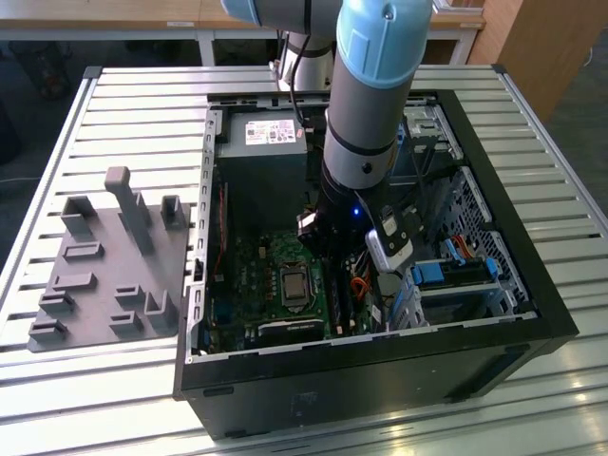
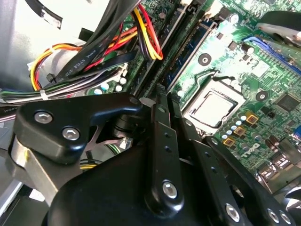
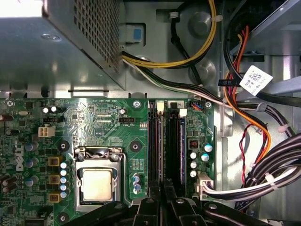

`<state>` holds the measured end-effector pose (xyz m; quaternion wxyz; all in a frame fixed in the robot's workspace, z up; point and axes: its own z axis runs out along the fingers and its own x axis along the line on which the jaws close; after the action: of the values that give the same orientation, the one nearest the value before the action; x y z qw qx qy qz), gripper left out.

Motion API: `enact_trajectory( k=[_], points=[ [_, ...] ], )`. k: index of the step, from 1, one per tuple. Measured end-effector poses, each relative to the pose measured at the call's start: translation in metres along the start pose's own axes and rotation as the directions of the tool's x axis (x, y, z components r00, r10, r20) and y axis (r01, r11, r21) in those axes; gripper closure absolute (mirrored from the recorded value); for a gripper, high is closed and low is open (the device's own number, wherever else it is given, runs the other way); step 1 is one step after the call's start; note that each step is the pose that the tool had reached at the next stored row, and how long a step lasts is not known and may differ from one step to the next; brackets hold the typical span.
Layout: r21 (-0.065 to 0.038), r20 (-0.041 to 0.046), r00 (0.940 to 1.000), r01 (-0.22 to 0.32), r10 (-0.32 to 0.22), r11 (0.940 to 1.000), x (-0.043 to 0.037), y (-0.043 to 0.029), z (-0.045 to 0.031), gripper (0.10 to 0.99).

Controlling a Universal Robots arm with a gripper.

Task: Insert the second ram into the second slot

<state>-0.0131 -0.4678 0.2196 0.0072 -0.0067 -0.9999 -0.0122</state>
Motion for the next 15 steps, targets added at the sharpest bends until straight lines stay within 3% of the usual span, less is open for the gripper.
enact_trajectory(
  k=[6, 10, 11, 15],
  points=[
    [0.000, -0.0007, 1.0000, 0.000, 0.000, 1.0000, 0.0002, 0.0003, -0.0095, 0.902],
    [0.000, -0.0007, 1.0000, 0.000, 0.000, 1.0000, 0.0002, 0.0003, -0.0101, 0.914],
    [0.000, -0.0008, 1.0000, 0.000, 0.000, 1.0000, 0.0002, 0.0003, -0.0103, 0.980],
    [0.000, -0.0008, 1.0000, 0.000, 0.000, 1.0000, 0.0000, 0.0004, -0.0084, 0.984]
  ],
)
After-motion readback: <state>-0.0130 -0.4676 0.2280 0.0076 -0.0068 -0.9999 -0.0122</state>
